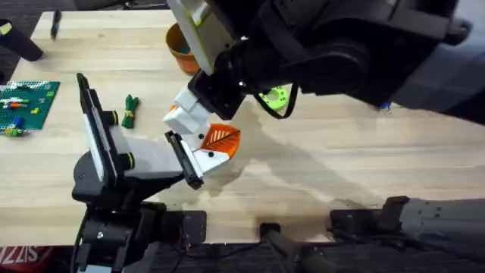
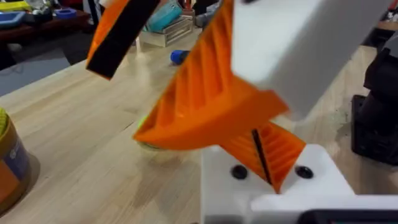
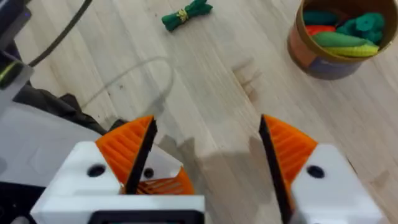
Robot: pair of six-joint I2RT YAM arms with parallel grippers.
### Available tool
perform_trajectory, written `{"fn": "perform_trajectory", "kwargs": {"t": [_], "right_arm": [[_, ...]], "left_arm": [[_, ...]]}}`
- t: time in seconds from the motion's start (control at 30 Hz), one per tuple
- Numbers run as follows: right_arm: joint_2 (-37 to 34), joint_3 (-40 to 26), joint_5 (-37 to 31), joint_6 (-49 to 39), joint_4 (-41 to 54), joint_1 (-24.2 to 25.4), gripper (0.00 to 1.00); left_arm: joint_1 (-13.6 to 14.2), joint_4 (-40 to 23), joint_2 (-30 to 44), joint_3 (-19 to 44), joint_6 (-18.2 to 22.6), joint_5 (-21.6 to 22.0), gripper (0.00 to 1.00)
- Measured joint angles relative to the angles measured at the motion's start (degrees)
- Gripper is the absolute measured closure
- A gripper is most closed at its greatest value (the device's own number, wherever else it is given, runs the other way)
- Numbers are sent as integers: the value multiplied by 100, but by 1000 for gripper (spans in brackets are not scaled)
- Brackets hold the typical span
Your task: Pick up the gripper from the table and insert it into the empty holder that is missing its gripper. Then pick up a screw, insert it into the mounting hole, and use the screwdriver to tighten it. Finally, clean up the table by picking up the vegetable and placing it into the bucket.
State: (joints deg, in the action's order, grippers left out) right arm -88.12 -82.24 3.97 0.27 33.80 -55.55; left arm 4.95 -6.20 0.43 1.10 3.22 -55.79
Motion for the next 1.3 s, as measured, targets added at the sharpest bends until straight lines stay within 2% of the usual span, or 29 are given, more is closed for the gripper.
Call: {"fn": "perform_trajectory", "kwargs": {"t": [0.23,0.27,0.37,0.4,0.6,0.73,0.9,1.07,1.2,1.3], "right_arm": [[351,-11,22,0,1024,566,8],[614,-31,-10,75,1484,900,8],[899,-44,-113,240,1935,1237,8],[1175,-46,-162,377,2325,1594,8],[1707,-46,-181,468,2833,2455,8],[1950,-42,-180,415,2919,3373,8],[1890,-9,-179,-14,2929,4653,7],[1556,14,-129,-825,2856,5766,8],[1149,26,-68,-1493,2447,6378,8],[775,28,-51,-1866,2021,6656,9]], "left_arm": [[0,0,-2,0,0,-4,999],[0,0,0,0,0,-8,999],[0,0,-1,0,0,-11,999],[0,-1,-1,0,0,-11,999],[0,0,-2,0,0,-12,999],[0,-1,-2,0,0,-12,999],[0,0,-2,0,0,-13,999],[0,-1,-1,0,0,-13,999],[0,-1,-2,0,0,-13,999],[0,-1,-1,0,0,-13,999]]}}
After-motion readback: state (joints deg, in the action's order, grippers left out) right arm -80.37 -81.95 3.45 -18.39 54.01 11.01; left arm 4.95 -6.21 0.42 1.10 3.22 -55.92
